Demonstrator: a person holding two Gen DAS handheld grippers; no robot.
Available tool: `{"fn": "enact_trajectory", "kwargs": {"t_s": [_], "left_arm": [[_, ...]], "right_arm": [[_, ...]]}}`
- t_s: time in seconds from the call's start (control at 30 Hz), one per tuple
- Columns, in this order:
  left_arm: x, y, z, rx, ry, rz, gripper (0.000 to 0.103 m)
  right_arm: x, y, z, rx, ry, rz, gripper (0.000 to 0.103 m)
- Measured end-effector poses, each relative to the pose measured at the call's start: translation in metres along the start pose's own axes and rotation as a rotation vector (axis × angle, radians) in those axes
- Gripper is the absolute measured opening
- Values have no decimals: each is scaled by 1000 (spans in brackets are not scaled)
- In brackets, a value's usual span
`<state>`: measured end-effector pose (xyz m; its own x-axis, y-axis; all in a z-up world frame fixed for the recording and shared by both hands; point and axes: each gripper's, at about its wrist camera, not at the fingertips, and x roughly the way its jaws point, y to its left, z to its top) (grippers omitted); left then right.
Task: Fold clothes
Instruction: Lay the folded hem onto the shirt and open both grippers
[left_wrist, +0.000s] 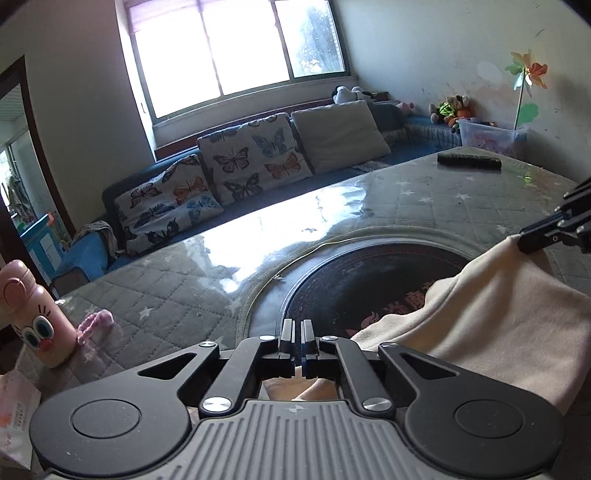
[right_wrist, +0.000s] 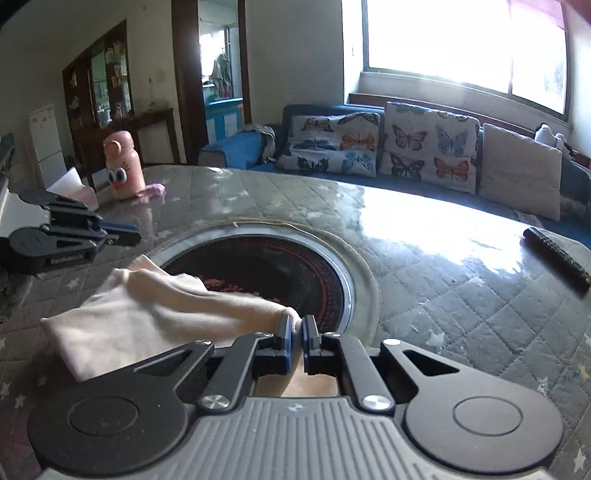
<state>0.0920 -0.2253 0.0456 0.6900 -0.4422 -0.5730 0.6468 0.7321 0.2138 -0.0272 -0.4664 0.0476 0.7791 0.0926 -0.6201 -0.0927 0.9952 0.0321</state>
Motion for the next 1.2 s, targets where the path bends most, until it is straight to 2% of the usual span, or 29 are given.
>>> {"fn": "enact_trajectory", "kwargs": {"t_s": [0.13,0.27,0.33,0.43,0.57,0.63,0.77,0.87,1.07,1.13,1.2], "left_arm": [[14,0,-10,-4,58,3,3],[1,2,-6,-14,33,-13,6],[-5,0,0,-23,22,-47,6],[-7,-14,5,-7,22,-100,6],[7,-30,3,21,67,-149,7],[15,-33,1,24,90,-159,7],[30,-31,-4,10,115,-160,9],[33,-29,-4,0,103,-160,11],[25,-30,-1,-5,89,-138,19],[18,-30,0,-11,72,-140,19],[10,-31,0,-13,58,-143,19]], "right_arm": [[27,-1,-14,-3,95,-26,8],[19,-2,-11,-5,74,-30,12],[11,0,-4,-7,49,-19,12],[8,12,10,-24,15,50,13],[29,30,17,-34,41,133,13],[43,36,18,-32,64,148,13],[65,40,17,-9,109,149,13],[76,40,12,10,131,142,13],[68,42,10,2,107,132,14],[62,44,11,-10,92,129,24],[56,47,14,-24,76,132,28]]}}
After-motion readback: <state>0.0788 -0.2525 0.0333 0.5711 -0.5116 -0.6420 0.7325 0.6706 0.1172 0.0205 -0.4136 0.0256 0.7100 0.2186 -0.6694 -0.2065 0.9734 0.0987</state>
